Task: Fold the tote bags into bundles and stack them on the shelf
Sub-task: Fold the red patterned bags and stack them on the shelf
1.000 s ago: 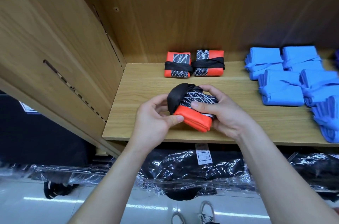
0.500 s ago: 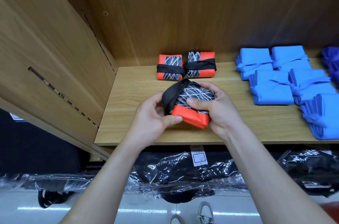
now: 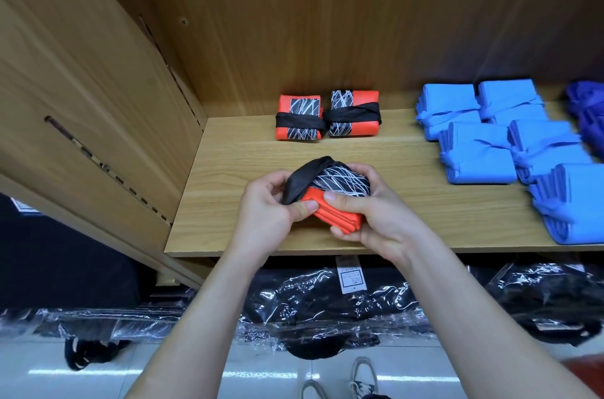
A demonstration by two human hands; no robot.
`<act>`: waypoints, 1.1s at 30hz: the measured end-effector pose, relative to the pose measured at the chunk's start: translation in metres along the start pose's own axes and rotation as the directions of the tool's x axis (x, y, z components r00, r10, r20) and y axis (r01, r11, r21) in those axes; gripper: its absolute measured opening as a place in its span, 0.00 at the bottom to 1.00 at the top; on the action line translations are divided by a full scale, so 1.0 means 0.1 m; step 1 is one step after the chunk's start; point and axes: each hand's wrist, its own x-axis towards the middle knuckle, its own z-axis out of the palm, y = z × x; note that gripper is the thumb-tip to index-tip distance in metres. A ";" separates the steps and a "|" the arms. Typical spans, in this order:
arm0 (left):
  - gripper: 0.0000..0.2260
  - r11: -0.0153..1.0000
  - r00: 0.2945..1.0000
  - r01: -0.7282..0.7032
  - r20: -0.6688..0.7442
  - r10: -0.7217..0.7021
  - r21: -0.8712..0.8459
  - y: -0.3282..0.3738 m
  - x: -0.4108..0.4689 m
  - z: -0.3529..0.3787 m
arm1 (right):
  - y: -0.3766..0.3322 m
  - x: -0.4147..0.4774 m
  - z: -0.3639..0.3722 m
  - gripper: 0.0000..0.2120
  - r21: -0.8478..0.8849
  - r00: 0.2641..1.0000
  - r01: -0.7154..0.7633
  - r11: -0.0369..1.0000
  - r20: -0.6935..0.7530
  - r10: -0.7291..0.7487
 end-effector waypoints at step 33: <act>0.08 0.968 0.963 -0.117 -0.214 0.166 0.222 0.01 -0.04 0.31 | -0.03 0.19 0.28 0.17 -0.230 0.770 0.521 0.822 -0.290 -0.569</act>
